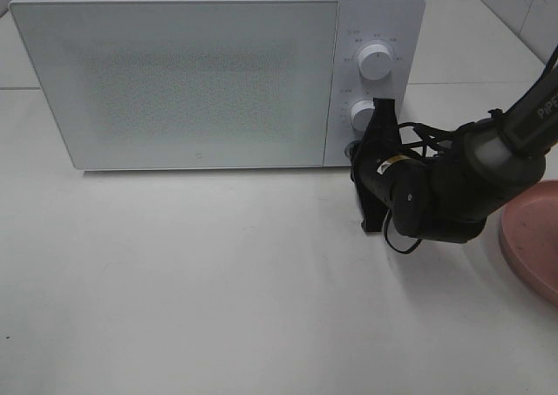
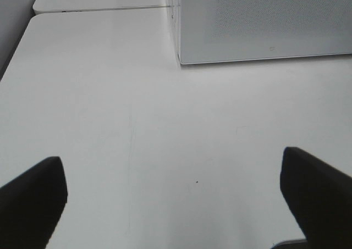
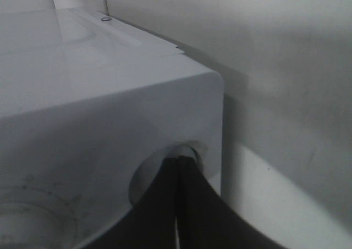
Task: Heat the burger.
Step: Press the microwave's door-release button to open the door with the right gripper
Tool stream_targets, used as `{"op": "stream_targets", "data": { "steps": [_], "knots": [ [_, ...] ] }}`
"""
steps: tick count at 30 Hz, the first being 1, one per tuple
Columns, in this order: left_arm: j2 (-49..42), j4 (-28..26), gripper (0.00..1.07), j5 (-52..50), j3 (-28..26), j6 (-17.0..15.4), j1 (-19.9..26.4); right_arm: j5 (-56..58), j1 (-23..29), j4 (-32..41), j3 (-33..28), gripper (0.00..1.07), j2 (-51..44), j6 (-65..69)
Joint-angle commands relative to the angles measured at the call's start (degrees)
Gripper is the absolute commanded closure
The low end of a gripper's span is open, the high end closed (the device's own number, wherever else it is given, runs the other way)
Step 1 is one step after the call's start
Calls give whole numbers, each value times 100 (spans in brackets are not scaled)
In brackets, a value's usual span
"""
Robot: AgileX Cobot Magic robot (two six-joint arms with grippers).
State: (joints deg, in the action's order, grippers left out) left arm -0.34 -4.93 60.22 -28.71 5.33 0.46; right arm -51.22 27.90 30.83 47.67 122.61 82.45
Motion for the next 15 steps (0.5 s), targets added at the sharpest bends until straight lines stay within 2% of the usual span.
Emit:
{"op": "stream_targets", "data": {
  "steps": [1,15],
  "knots": [
    [-138,-46,9,-80,23,-23,6,-596,-46,-11,252,107,-6,-103],
    [-138,-46,9,-80,23,-23,6,-1495,-46,229,567,107,92,-464]
  ]
}}
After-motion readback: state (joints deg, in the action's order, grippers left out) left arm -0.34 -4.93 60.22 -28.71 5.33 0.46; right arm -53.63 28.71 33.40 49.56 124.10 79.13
